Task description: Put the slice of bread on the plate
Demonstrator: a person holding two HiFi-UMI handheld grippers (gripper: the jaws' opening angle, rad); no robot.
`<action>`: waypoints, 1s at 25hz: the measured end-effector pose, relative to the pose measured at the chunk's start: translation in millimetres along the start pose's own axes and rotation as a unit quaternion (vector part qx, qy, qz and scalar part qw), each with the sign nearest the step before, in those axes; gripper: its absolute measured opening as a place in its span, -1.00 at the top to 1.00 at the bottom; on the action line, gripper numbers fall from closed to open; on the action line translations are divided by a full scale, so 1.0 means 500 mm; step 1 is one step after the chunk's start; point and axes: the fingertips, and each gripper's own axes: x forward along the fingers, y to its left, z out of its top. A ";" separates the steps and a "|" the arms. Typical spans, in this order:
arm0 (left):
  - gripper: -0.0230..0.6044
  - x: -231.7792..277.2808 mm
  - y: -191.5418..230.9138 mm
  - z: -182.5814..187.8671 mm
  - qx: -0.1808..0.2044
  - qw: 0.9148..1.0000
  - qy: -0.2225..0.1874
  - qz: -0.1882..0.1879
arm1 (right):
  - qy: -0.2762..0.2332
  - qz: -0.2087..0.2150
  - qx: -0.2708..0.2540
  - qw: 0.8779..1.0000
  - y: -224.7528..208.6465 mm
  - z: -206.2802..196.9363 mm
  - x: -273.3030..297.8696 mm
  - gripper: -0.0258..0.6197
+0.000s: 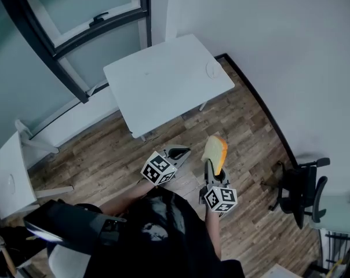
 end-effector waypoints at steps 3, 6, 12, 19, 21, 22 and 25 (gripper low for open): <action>0.91 0.038 0.057 0.032 0.003 1.000 0.006 -0.015 | -0.009 -0.008 0.000 1.000 -0.015 0.041 0.058 0.63; 0.91 0.085 0.105 0.050 -0.001 1.000 0.017 -0.021 | 0.004 -0.012 0.009 1.000 -0.038 0.041 0.111 0.63; 0.91 0.185 0.173 0.085 -0.015 1.000 0.024 -0.011 | 0.028 0.003 0.024 0.999 -0.124 0.062 0.208 0.63; 0.91 0.336 0.267 0.165 -0.029 0.999 0.018 0.032 | 0.031 0.053 0.013 0.998 -0.261 0.163 0.338 0.63; 0.91 0.374 0.292 0.186 -0.027 0.998 0.017 0.051 | 0.039 0.069 0.010 0.997 -0.299 0.183 0.372 0.63; 0.91 0.389 0.303 0.195 -0.028 0.998 0.014 0.058 | 0.045 0.077 0.008 0.996 -0.315 0.191 0.387 0.63; 0.91 0.422 0.342 0.215 -0.037 0.997 0.003 0.061 | 0.061 0.094 -0.001 0.994 -0.362 0.207 0.439 0.63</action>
